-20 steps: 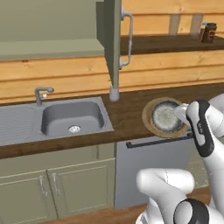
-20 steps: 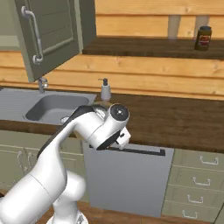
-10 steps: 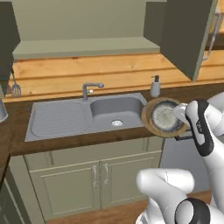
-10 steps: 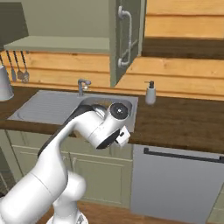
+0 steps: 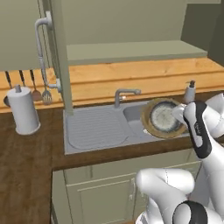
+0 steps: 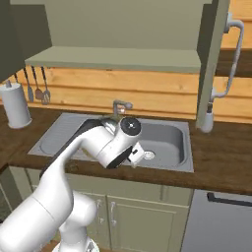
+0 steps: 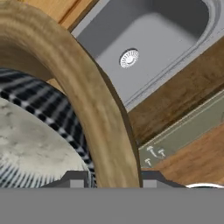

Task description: Pick up the bowls on the counter and stack them on top of one another in the open cabinet. Place the smaller bowl on top of the larger bowl.

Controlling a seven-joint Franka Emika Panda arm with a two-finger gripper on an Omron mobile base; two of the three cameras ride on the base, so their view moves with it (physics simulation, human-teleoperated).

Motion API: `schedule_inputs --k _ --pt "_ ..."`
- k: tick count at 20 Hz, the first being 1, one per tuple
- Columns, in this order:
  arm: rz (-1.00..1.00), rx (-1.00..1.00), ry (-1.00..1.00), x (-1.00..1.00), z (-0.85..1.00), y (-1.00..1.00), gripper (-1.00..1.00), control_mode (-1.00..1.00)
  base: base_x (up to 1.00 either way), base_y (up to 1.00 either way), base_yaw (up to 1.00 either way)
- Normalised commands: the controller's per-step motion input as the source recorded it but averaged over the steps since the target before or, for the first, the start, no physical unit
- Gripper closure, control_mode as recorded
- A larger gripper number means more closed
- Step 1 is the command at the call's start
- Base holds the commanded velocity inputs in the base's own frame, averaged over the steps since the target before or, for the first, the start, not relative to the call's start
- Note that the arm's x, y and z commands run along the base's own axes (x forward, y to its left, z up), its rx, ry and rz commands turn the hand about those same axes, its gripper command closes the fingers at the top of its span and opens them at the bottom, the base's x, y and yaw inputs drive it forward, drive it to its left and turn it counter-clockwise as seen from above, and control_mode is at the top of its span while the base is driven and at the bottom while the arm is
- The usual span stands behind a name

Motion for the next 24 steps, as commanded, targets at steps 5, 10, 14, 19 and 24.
schedule_inputs --k 5,10,14,19,24 --pt "0.0 0.0 0.0 0.0 0.0 0.0 1.0 1.0 0.94 0.12 -0.09" --pt "-0.04 0.0 0.0 -0.05 0.1 0.1 1.0 -1.0 0.49 0.17 -0.07" --pt "-0.15 0.0 -0.06 -0.52 0.72 0.25 1.0 -1.0 0.0 0.0 0.0" --pt "-0.12 0.01 -0.1 -0.17 1.0 0.33 1.0 -1.0 0.0 0.0 0.0" --pt "-0.09 0.06 0.0 -0.03 1.0 0.13 1.0 -1.0 0.0 0.0 0.0"
